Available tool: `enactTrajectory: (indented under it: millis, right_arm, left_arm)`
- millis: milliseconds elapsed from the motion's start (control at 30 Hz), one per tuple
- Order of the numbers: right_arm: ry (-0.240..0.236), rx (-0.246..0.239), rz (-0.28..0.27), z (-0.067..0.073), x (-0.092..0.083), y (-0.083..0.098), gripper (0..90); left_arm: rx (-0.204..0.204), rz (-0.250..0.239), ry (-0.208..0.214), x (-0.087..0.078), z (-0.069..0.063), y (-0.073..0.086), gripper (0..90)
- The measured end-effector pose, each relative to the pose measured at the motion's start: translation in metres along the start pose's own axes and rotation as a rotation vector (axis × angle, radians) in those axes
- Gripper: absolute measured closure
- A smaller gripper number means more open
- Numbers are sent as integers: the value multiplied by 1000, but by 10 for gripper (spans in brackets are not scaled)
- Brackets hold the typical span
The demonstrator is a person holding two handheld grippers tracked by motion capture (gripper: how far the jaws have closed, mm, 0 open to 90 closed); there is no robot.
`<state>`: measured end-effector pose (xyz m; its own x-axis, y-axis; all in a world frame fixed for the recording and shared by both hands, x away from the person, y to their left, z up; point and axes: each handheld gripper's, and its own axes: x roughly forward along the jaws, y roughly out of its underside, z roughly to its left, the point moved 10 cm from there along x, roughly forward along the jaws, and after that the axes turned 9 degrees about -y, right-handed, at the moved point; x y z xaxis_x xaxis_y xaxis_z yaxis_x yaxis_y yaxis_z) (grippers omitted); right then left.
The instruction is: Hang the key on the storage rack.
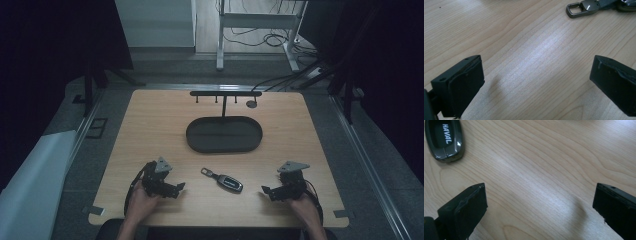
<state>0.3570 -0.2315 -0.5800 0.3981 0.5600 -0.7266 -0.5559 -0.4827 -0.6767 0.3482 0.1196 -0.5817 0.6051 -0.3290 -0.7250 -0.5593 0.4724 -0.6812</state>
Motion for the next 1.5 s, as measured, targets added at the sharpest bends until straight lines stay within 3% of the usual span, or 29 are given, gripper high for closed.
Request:
enactTrajectory:
  millis: [300, 733, 1133, 1300, 1500]
  right_arm:
    - [-24, -25, -3, 7, 4, -5, 0]
    - [-60, -13, 8, 14, 7, -10, 0]
    - [-90, -7, 67, 24, 12, -19, 0]
    - [-85, -28, 101, 28, 15, -21, 0]
    - [-114, -62, 164, 37, 21, -24, 18]
  left_arm:
    - [4, 2, -7, -1, 2, 1, 0]
    - [4, 1, -11, -1, 2, 1, 0]
    - [11, 1, -9, -1, 2, 1, 0]
    - [12, 1, -8, -1, 2, 1, 0]
    - [13, 2, -9, 0, 2, 1, 0]
